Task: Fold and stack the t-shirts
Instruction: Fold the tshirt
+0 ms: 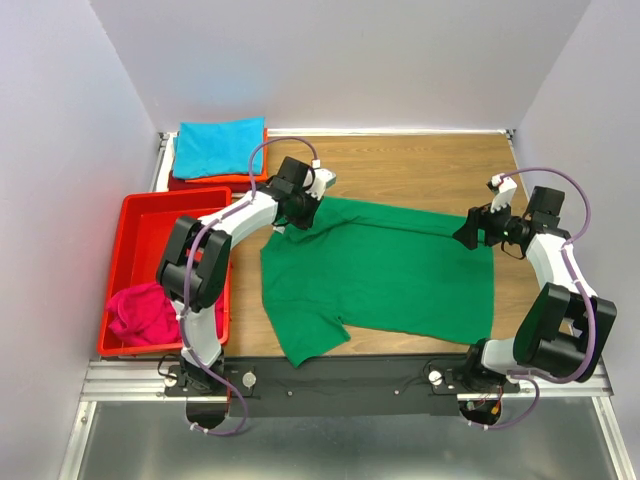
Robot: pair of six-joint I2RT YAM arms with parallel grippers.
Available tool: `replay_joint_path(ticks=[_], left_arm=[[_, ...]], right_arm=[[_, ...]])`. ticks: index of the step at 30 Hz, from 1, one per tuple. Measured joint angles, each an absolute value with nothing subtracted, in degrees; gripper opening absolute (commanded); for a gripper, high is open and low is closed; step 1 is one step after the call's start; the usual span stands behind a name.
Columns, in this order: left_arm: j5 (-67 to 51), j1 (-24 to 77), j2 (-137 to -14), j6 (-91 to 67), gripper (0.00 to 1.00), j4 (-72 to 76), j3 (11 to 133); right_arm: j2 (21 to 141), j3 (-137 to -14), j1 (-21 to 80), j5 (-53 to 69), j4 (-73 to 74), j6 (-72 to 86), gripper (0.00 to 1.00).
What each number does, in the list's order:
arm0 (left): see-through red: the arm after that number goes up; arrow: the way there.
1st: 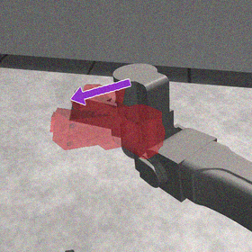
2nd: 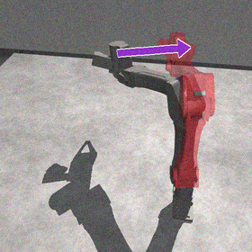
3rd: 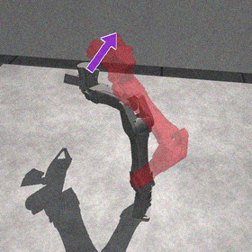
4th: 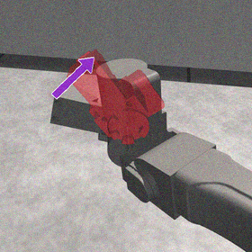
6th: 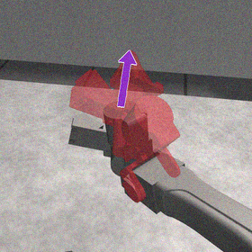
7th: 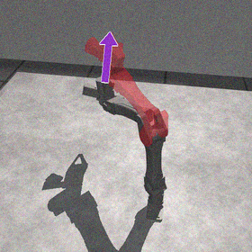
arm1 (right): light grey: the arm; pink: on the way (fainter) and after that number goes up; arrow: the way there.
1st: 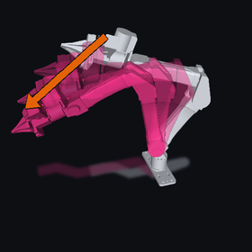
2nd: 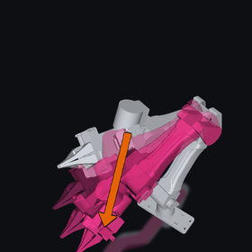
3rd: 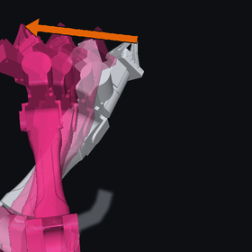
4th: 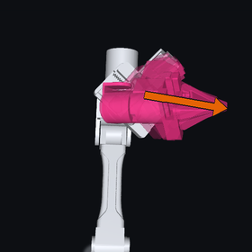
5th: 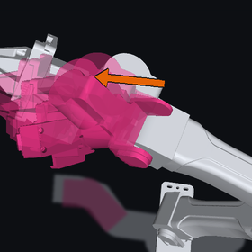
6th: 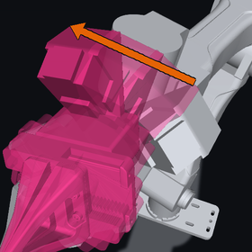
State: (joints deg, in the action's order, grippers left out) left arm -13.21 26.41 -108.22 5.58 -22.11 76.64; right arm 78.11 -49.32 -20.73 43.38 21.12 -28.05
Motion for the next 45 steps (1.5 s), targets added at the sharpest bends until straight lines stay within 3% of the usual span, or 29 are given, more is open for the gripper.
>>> replay_joint_path(ticks=[3, 9, 15, 17, 19, 29, 32, 33, 34, 41, 45], left_arm=[[-13.04, 26.65, -107.35, 5.56, 0.08, -22.09, 76.53], [-12.4, 26.81, -107.24, 5.52, 0.16, -22.11, 75.4], [-11.62, 27.14, -107.24, 5.32, 0.18, -22.11, 74.13], [-11.51, 27.24, -107.24, 5.32, 0.13, -22.15, 73.87], [-11.51, 27.35, -107.24, 5.28, 0.0, -22.15, 73.78], [-11.75, 29.67, -104.18, 4.75, 0.0, -22.0, 70.74], [-13.39, 32.73, -101.36, 4.38, 0.17, -21.19, 68.36], [-13.85, 34.06, -100.6, 4.01, 0.32, -20.84, 67.18], [-14.17, 35.24, -100.16, 3.81, 0.39, -20.78, 66.3], [-11.84, 41.76, -97.43, 1.26, 0.54, -21.37, 59.79], [-4.62, 41.3, -90.24, -0.14, 0.75, -20.82, 59.59]], right_arm=[[78.11, -49.32, -20.73, 43.38, 21.15, -28.05, 0.87], [78.11, -49.32, -20.73, 43.38, 21.15, -28.05, 0.87], [78.11, -49.32, -20.73, 43.38, 21.15, -28.05, 0.88], [78.11, -49.32, -20.73, 43.38, 21.12, -28.08, 0.88], [78.11, -49.32, -20.73, 43.4, 21.15, -28.05, 0.88], [78.11, -49.32, -20.73, 43.38, 21.15, -28.08, 0.88], [78.11, -49.32, -20.73, 43.38, 21.12, -28.08, 0.88], [78.11, -49.32, -20.73, 43.38, 21.15, -28.08, 0.88], [78.11, -49.32, -20.73, 43.38, 21.15, -28.08, 0.88], [78.11, -49.3, -20.73, 43.35, 21.15, -28.1, 0.88], [78.11, -49.23, -20.73, 43.35, 21.15, -28.1, 0.88]])
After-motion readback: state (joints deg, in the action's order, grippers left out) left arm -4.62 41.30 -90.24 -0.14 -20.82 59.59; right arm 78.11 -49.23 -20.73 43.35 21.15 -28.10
